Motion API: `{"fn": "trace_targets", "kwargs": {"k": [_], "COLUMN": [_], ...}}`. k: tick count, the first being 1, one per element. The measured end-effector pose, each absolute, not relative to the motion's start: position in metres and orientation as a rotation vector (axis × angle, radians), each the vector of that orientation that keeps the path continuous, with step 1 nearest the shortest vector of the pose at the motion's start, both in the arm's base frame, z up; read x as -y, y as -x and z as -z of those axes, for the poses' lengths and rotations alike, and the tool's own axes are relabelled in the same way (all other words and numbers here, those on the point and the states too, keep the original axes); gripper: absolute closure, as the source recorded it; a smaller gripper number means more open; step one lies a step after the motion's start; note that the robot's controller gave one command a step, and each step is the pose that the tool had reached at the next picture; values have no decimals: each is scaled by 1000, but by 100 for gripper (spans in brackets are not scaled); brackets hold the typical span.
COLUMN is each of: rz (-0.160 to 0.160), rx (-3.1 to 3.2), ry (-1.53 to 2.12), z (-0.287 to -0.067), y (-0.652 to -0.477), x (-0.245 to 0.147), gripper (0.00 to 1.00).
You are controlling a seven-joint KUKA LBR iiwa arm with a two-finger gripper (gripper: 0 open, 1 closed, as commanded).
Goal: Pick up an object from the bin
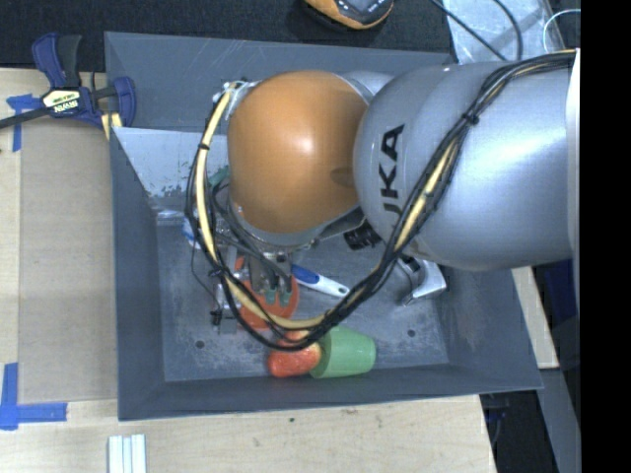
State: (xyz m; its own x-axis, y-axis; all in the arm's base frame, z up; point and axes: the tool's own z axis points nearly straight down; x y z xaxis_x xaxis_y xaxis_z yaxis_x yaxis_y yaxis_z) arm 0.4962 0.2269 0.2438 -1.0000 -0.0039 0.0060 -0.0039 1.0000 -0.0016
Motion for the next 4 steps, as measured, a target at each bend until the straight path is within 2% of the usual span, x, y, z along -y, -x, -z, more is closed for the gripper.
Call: {"fn": "trace_targets", "kwargs": {"k": [1,2,3,4], "rz": [2,1,3,1], "rx": [3144,3143,3143,3109], "ry": [1,-78,98,-505], "z": [-249,-119,-141,-111], "y": [-498,-549,-559,-620], "x": [-225,-166,-142,-146], "gripper": [0,0,0,0]}}
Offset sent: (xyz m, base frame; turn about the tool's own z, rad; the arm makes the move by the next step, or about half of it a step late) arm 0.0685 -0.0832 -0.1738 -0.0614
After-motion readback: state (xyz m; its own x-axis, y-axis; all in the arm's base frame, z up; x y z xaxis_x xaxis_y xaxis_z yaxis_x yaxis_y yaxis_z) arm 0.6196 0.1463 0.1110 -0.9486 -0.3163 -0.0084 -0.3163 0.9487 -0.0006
